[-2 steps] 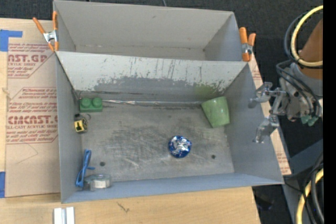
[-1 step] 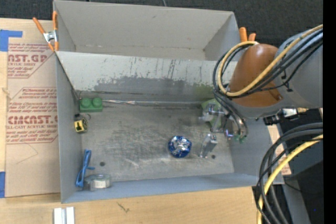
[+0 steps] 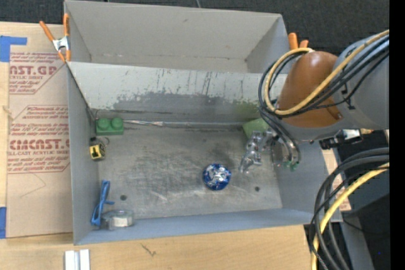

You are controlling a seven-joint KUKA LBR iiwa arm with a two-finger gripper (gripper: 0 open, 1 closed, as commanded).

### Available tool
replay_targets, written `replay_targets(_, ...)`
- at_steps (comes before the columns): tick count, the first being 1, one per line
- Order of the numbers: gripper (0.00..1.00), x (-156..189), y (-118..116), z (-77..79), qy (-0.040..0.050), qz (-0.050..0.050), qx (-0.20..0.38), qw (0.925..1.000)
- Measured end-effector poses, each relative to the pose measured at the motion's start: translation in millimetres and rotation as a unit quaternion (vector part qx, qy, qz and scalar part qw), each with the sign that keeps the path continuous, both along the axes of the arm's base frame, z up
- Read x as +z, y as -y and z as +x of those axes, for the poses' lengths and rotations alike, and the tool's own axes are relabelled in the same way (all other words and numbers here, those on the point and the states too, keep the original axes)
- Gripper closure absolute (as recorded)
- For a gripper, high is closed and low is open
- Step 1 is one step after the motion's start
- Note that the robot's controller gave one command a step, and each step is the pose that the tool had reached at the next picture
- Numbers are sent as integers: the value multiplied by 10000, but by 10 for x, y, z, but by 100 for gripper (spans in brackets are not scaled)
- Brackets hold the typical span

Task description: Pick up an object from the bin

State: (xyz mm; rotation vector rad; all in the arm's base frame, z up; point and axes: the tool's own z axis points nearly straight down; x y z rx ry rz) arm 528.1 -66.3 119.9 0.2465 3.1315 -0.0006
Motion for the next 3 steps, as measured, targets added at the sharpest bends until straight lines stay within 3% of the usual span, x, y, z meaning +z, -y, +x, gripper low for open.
replay_targets(1, 0, 0, 0, 0, -1, 0, -1, 10000)
replay_targets(2, 0, -476, -508, -288, 51, -13, 1516, 9884)
replay_targets(3, 100, -462, -514, -302, 0, -2, 1527, 9883)
